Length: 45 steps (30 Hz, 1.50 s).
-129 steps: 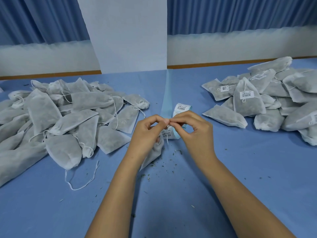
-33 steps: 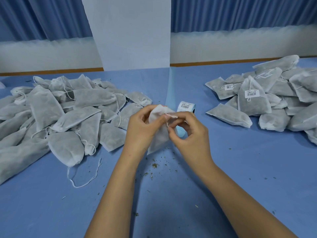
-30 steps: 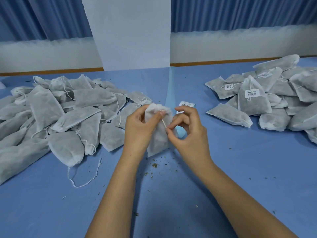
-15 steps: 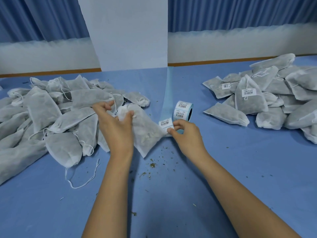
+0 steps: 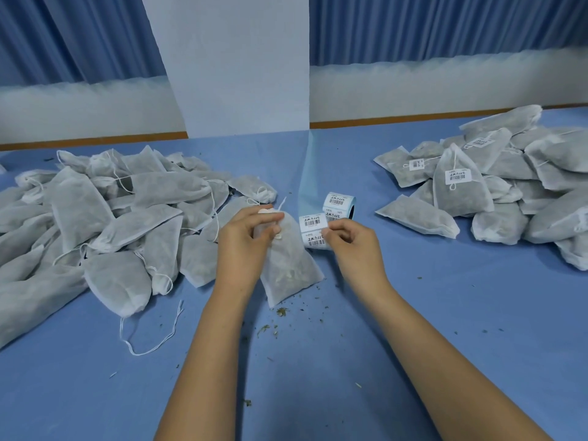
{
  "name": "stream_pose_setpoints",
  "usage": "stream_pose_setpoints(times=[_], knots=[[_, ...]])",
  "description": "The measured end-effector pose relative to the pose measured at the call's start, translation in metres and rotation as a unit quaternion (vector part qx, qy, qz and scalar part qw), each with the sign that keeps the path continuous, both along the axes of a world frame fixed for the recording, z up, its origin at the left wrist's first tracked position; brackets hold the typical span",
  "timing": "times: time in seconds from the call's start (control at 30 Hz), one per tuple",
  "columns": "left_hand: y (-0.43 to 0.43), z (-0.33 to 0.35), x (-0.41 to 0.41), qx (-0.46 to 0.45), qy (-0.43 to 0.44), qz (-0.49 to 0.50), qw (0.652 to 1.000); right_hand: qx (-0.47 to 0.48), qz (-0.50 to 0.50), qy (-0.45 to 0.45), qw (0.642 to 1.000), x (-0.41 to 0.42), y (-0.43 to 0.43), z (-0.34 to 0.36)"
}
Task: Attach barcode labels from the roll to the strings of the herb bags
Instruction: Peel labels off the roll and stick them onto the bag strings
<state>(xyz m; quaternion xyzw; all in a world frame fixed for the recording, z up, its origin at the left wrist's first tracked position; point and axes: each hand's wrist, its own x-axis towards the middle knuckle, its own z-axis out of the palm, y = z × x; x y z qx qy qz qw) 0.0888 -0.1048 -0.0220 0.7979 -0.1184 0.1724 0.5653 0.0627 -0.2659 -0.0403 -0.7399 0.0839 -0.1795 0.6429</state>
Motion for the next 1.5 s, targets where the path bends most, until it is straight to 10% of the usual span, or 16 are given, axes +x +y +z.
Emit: stream_pose_setpoints(times=[0.43, 1.17, 1.37, 1.5], knots=[[-0.019, -0.006, -0.004, 0.133, -0.128, -0.051, 0.982, 0.026, 0.019, -0.047, 0.998, 0.0, 0.001, -0.002], [-0.02, -0.009, -0.004, 0.192, -0.139, -0.061, 0.97, -0.255, 0.024, -0.099, 0.962, -0.005, 0.0, -0.001], [-0.014, -0.002, -0.003, -0.033, -0.054, 0.186, 0.981, -0.11, -0.092, -0.027, 0.989, 0.001, -0.011, 0.0], [-0.008, 0.003, -0.004, -0.195, 0.017, 0.148, 0.969, -0.047, -0.194, -0.001, 0.98, 0.007, -0.023, 0.007]])
